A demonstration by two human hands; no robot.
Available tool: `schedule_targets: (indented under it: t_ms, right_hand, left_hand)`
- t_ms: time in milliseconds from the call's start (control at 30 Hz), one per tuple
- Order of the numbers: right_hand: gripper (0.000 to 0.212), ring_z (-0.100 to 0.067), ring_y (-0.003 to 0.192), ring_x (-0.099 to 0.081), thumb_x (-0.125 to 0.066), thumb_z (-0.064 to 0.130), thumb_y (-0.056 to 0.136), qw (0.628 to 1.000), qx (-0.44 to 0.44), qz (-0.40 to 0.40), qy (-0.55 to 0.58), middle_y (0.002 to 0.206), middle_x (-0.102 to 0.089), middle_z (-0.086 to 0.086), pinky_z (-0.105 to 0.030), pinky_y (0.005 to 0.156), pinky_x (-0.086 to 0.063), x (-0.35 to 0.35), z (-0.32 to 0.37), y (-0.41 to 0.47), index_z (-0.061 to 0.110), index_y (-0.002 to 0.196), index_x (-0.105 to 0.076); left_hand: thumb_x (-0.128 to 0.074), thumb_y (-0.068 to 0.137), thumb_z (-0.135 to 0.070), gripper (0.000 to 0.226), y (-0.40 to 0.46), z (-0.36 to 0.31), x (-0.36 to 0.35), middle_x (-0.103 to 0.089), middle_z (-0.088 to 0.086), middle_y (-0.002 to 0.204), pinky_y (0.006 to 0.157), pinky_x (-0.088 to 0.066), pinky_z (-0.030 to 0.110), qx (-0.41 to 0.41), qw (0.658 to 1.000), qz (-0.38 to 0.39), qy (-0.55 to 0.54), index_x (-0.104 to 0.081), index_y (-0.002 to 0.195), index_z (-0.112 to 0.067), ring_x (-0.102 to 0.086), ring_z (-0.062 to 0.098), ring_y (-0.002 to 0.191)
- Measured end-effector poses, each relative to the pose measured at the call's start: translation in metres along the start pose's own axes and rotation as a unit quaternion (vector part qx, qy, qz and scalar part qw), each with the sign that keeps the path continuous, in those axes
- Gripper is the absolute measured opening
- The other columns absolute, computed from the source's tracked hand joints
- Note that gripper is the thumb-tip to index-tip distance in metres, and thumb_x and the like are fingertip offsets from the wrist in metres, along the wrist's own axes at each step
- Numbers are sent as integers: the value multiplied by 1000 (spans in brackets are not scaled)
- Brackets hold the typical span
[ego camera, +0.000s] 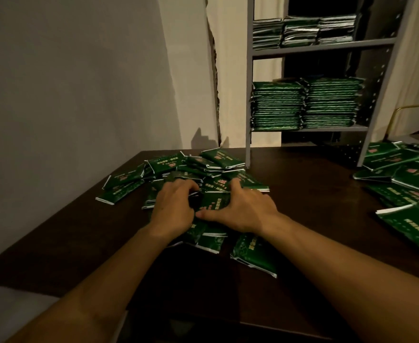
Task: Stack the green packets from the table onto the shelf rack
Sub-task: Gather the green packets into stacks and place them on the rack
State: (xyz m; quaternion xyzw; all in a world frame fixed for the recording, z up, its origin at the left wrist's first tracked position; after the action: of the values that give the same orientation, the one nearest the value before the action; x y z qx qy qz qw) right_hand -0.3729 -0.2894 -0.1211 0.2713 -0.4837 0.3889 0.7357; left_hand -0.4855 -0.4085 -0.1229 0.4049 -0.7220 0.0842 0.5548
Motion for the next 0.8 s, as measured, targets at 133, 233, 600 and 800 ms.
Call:
schedule_targets:
  t_ms: [133, 233, 600, 800]
  right_hand:
    - [90, -24, 116, -58, -78, 74, 60, 994, 23, 6, 109, 122, -61, 1, -47, 99, -48, -4, 2, 2, 28, 129, -43]
    - [79, -19, 110, -60, -89, 49, 65, 983, 28, 0, 184, 115, -60, 6, -43, 96, -52, -1, -4, 2, 30, 129, -46]
    - [47, -12, 73, -73, -70, -15, 81, 856, 13, -62, 513, 72, -75, 3, -23, 62, -58, 34, -76, 18, 11, 119, -60]
    - [24, -24, 89, -74, -68, 22, 93, 849, -8, -61, 524, 98, -76, -13, -39, 83, -59, 41, -102, 18, 1, 103, -70]
  left_hand:
    - [-67, 83, 6, 57, 1, 2, -11, -48, 1, 134, 110, -40, 39, 17, 995, 0, -103, -53, 132, -20, -41, 21, 129]
    - [-52, 86, 18, 56, 5, -5, -12, -50, 0, 130, 97, -46, 30, 39, 974, -22, -220, -54, 123, -24, -49, 18, 122]
    - [-67, 93, -40, 34, 35, -46, -24, -61, -6, 127, 92, -51, 34, 81, 932, 43, -350, -53, 121, -26, -62, 14, 111]
    - [-83, 81, -20, 35, 49, -64, -34, -75, -9, 102, 78, -56, 21, 14, 925, 140, -352, -65, 111, -24, -72, 4, 88]
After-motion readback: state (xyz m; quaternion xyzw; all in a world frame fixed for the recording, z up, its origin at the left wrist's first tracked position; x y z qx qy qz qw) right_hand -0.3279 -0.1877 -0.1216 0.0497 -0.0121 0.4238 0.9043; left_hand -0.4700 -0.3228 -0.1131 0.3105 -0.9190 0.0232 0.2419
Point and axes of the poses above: each hand's wrist, its own y-axis towards the middle knuckle, its own x-axis out of the back of the hand, z = x × y, the point moved 4 cm from there along y, towards the middle knuckle
